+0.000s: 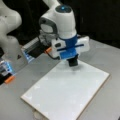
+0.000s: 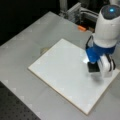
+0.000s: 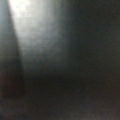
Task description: Erasing curve lines
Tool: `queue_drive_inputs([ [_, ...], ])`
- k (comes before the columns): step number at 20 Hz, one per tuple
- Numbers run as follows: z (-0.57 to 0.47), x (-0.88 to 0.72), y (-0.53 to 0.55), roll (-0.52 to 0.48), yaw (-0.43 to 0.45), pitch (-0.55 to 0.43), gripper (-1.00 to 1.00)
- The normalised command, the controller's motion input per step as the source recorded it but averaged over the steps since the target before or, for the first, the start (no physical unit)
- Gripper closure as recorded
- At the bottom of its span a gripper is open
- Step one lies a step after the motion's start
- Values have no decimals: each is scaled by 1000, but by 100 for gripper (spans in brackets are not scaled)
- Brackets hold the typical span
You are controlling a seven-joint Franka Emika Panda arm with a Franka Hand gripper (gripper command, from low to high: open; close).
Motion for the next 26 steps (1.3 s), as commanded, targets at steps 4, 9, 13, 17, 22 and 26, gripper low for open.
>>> queue_drive_inputs([
  [4,198,167,-200,-152,207,219,100],
  [9,120,210,-222,-143,254,183,100],
  [13,-70,295,-202,-136,240,127,100],
  [17,-153,283,-66,-117,205,85,100],
  [22,-99,217,16,-101,158,45,100],
  [26,-107,176,34,-76,110,19,100],
])
